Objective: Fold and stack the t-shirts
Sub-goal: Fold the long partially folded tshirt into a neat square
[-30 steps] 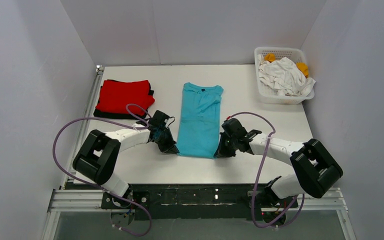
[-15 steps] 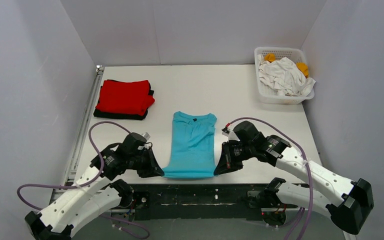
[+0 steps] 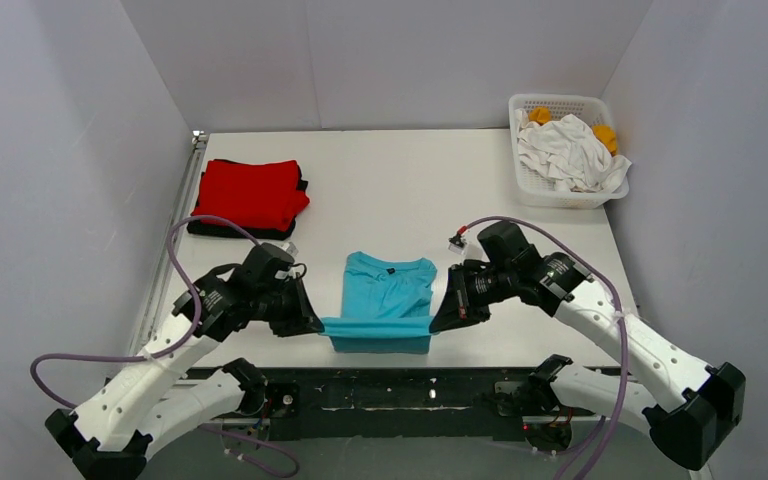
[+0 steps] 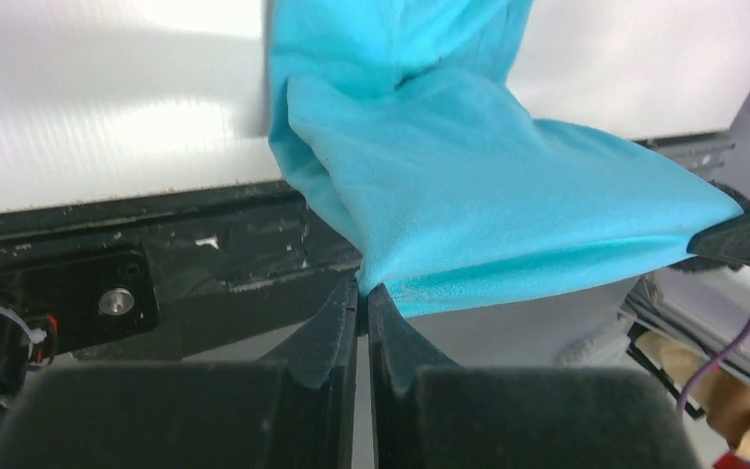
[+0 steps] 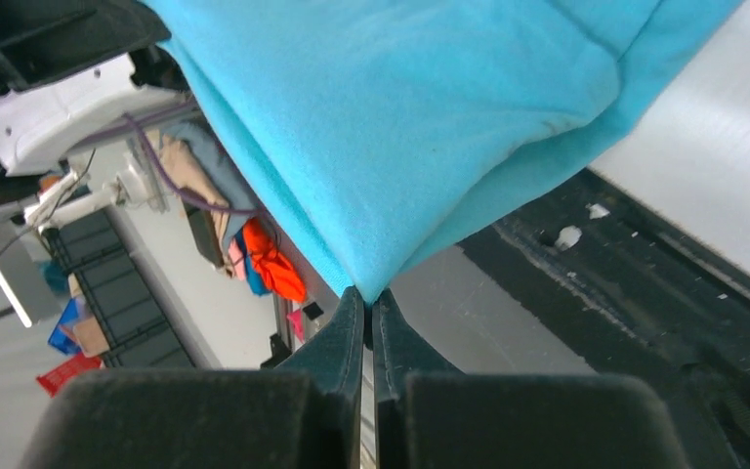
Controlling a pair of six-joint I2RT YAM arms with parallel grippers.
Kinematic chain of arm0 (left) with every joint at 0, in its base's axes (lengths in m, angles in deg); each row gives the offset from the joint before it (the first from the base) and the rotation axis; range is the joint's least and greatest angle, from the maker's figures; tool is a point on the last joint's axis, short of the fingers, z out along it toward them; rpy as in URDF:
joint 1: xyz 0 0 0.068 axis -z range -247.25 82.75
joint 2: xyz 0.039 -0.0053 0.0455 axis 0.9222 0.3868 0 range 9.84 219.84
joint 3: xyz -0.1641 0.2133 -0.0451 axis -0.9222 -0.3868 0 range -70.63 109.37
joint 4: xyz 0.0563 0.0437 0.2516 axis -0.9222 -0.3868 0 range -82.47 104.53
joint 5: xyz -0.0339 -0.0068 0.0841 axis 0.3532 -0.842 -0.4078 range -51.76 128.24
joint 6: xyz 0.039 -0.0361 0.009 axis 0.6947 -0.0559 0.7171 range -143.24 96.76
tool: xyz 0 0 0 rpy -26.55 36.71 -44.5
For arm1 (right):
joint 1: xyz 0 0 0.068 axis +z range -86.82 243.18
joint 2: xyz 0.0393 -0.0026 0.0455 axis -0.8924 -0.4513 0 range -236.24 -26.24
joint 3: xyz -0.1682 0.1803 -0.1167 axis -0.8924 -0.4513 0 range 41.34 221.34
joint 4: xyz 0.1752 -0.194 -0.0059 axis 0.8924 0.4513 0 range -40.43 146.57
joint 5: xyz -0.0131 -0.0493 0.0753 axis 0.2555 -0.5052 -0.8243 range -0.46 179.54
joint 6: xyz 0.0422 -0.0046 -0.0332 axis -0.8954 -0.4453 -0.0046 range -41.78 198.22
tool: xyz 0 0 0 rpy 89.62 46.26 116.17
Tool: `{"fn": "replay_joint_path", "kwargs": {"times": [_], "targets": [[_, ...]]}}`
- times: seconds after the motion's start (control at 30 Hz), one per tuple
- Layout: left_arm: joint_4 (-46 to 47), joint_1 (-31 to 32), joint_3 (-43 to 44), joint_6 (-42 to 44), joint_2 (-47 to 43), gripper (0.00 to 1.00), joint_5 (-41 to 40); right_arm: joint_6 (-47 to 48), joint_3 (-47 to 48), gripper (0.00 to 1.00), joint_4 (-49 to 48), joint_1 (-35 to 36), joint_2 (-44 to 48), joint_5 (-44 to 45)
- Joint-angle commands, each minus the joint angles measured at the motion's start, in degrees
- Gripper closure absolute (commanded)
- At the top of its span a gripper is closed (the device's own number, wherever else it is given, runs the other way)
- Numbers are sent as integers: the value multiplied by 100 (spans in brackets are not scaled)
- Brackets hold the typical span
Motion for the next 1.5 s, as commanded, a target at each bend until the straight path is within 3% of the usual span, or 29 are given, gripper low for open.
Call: {"fn": "replay_joint_path", "kwargs": {"times": [0.0, 0.67, 0.83, 1.23, 1.3, 1.37, 1.4, 1.47], "targets": [[-236, -59, 70, 122, 406, 100, -1438, 646, 355, 99, 425, -523, -220, 277], [1079, -1134, 1363, 923, 3491, 100, -1426, 963, 1333, 99, -261, -1853, -2239, 676], [841, -1249, 1884, 1099, 4314, 100, -1568, 1071, 1664, 99, -144, -1946, -2853, 1361], [848, -1364, 2709, 1521, 5838, 99, -1443, 805, 1829, 99, -424, -2020, -3806, 2043], [867, -1379, 2802, 1539, 6011, 95, -1377, 847, 1849, 98, -516, -2028, -3931, 2084], [940, -1393, 2863, 1551, 6126, 87, -1353, 891, 1992, 91, -516, -2052, -4188, 2084], [1013, -1397, 2884, 1574, 6171, 79, -1341, 976, 2093, 86, -542, -2055, -4306, 2024], [1006, -1418, 3039, 1633, 6258, 52, -1246, 1059, 2399, 71, -384, -2055, -4502, 2019]]}}
